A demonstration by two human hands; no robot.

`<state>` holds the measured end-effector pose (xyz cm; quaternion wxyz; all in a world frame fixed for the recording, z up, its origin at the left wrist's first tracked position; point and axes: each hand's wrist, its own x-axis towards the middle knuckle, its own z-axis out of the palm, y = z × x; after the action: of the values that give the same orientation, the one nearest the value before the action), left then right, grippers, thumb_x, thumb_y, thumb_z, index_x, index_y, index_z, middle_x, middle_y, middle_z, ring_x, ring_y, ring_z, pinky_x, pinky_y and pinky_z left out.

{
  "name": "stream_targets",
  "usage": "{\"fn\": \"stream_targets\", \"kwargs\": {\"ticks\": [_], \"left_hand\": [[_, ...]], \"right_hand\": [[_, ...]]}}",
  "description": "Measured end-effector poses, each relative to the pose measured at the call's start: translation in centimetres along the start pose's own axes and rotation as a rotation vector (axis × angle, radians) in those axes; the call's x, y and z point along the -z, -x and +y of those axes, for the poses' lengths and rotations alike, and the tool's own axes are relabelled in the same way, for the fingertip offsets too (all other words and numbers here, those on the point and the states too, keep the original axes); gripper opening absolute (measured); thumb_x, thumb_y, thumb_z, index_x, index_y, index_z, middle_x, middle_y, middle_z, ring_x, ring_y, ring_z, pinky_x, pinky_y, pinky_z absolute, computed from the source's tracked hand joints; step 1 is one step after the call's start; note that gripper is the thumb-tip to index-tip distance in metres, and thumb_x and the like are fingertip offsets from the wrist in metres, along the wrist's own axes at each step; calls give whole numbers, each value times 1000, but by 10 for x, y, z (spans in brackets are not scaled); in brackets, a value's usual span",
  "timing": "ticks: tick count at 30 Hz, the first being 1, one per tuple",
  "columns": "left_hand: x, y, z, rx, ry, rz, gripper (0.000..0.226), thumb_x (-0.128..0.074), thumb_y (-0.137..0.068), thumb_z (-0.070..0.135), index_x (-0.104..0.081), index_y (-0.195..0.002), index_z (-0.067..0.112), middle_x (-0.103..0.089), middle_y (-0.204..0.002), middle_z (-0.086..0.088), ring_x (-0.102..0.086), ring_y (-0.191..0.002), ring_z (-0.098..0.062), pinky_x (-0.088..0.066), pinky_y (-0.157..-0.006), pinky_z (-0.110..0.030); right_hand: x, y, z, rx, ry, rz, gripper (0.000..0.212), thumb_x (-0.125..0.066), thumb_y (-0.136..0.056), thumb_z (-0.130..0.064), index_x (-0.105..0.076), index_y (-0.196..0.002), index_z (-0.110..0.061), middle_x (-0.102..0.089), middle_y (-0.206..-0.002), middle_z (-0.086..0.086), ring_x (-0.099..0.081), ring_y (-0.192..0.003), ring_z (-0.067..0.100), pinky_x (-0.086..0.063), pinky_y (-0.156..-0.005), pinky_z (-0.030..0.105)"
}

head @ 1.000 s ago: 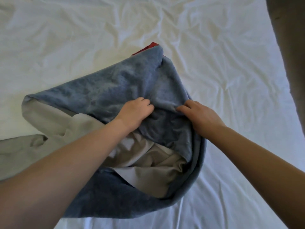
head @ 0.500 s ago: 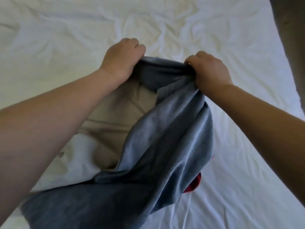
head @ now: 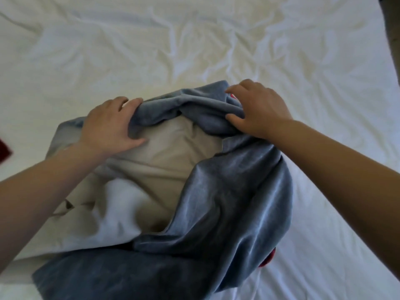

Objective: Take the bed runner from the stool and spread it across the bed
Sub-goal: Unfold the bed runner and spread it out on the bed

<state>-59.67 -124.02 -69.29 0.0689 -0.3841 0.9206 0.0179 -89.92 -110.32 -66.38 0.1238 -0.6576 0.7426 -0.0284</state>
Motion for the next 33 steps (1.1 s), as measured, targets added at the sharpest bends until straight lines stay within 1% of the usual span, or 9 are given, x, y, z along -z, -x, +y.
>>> {"fn": "stream_targets", "kwargs": {"ticks": [6, 11, 14, 16, 17, 19, 21, 25, 33], "left_hand": [[-14, 26, -44, 155, -43, -178, 110, -78, -51, 66, -31, -141, 24, -55, -124, -12, -55, -106, -38, -47, -85, -49], [-22, 38, -69, 252, 20, -239, 109, -80, -59, 56, -20, -146, 31, -49, -132, -9, -54, -111, -36, -50, -79, -46], [-29, 41, -75, 288, 35, -271, 103, -79, -66, 49, -17, -147, 32, -55, -124, -10, -59, -104, -35, -51, -75, -43], [-31, 40, -75, 284, 72, -269, 89, -77, -71, 41, -27, -143, 29, -57, -117, -11, -61, -98, -36, -50, -72, -40], [-30, 38, -74, 270, 88, -268, 74, -74, -73, 36, -38, -136, 25, -58, -112, -11, -61, -95, -36, -49, -71, -40], [-27, 34, -71, 225, 79, -280, 37, -68, -77, 26, -54, -110, 18, -59, -102, -10, -60, -90, -35, -48, -67, -39], [-25, 30, -68, 204, 32, -301, 19, -64, -77, 19, -56, -94, 15, -58, -95, -9, -60, -88, -35, -41, -63, -35], [-10, 12, -66, 206, 77, -160, 13, -66, -75, 17, -61, -86, 13, -51, -84, -8, -58, -82, -37, -36, -58, -33], [44, -74, 28, -56, 247, 218, 14, -58, -79, 12, -62, -90, 4, -54, -99, -19, -56, -81, -40, -43, -61, -43]], "right_hand": [[-27, -43, -77, 242, -62, -15, 71, -67, -75, -41, -40, -138, -23, -48, -131, 6, -47, -119, 27, -38, -92, 41], [-48, -83, -115, 216, 105, -148, 113, -80, -66, -44, -6, -151, -32, -19, -156, 8, -22, -142, 30, -28, -111, 48], [-68, -88, -116, 154, 177, -293, 121, -80, -63, -41, 3, -151, -33, -28, -153, 7, -38, -132, 31, -37, -100, 47], [-76, -86, -117, 150, 225, -306, 107, -75, -69, -37, -6, -151, -31, -46, -138, 6, -49, -120, 30, -41, -90, 42], [-76, -87, -119, 160, 242, -277, 90, -69, -75, -33, -17, -148, -29, -52, -131, 7, -51, -115, 30, -42, -86, 41], [-71, -90, -124, 204, 284, -219, 48, -57, -86, -24, -41, -131, -23, -59, -120, 7, -56, -108, 30, -42, -79, 39], [-65, -88, -124, 242, 347, -199, 26, -51, -90, -18, -52, -115, -21, -62, -113, 5, -59, -103, 28, -38, -72, 36], [-44, -77, -105, 183, 345, -141, 19, -50, -88, -14, -53, -106, -19, -61, -106, 7, -60, -97, 30, -34, -63, 35], [39, -26, 5, -153, 374, 59, 38, -60, -80, -18, -57, -117, -26, -60, -103, 11, -62, -87, 36, -39, -60, 34]]}}
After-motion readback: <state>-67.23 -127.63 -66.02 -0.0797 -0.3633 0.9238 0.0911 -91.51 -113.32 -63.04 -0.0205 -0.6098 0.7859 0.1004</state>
